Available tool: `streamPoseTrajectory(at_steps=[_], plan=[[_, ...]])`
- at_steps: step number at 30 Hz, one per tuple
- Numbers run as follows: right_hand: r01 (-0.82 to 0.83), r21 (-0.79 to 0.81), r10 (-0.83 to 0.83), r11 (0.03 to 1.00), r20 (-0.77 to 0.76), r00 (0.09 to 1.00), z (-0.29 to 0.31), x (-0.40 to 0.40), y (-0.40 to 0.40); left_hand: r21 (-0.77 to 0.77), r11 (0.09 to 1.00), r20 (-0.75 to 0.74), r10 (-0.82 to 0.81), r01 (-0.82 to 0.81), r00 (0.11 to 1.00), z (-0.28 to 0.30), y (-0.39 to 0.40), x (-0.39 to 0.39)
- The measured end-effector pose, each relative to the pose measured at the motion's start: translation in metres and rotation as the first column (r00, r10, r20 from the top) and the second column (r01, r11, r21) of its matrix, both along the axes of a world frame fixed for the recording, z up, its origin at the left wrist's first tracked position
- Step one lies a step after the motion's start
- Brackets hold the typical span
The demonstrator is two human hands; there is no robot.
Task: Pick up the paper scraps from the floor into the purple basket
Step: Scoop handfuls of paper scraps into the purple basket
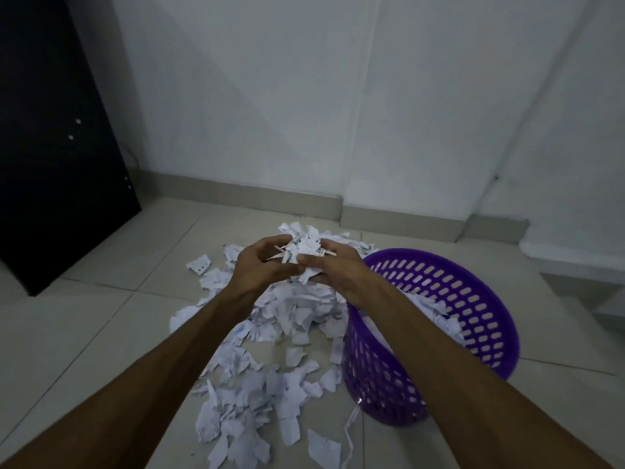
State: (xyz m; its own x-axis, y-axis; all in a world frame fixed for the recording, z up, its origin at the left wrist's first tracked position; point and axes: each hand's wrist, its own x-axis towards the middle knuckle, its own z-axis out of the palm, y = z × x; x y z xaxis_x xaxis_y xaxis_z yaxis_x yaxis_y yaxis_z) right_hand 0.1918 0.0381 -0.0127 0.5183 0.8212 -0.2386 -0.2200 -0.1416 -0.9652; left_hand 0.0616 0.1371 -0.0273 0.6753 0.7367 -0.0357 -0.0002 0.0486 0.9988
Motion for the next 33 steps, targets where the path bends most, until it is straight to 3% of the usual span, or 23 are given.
streamPoseTrajectory(at_steps=[12, 21, 25, 28, 30, 33], plan=[[0.105, 0.065, -0.107, 0.992, 0.018, 0.994, 0.052, 0.064, -0.076, 0.034, 0.994, 0.070, -0.111, 0.108, 0.991, 0.048, -0.067, 0.074], [0.030, -0.247, -0.022, 0.969, 0.034, 0.999, 0.018, 0.097, -0.125, -0.157, 0.917, -0.180, -0.393, 0.368, 0.902, 0.034, -0.097, 0.098], [-0.053, -0.470, 0.106, 0.881, 0.087, 0.991, 0.017, 0.106, -0.141, -0.068, 0.878, -0.333, -0.468, 0.475, 0.818, 0.034, -0.087, 0.090], [-0.111, -0.593, 0.239, 0.798, 0.142, 0.961, 0.021, 0.112, -0.151, -0.075, 0.855, -0.358, -0.503, 0.513, 0.786, 0.030, -0.080, 0.085], [-0.068, -0.619, 0.243, 0.782, 0.204, 0.948, 0.024, 0.114, -0.154, -0.087, 0.875, -0.375, -0.472, 0.476, 0.798, 0.030, -0.078, 0.081], [0.062, -0.583, 0.202, 0.810, 0.377, 0.904, 0.023, 0.115, -0.149, 0.026, 0.898, -0.388, -0.397, 0.440, 0.832, 0.028, -0.076, 0.078]])
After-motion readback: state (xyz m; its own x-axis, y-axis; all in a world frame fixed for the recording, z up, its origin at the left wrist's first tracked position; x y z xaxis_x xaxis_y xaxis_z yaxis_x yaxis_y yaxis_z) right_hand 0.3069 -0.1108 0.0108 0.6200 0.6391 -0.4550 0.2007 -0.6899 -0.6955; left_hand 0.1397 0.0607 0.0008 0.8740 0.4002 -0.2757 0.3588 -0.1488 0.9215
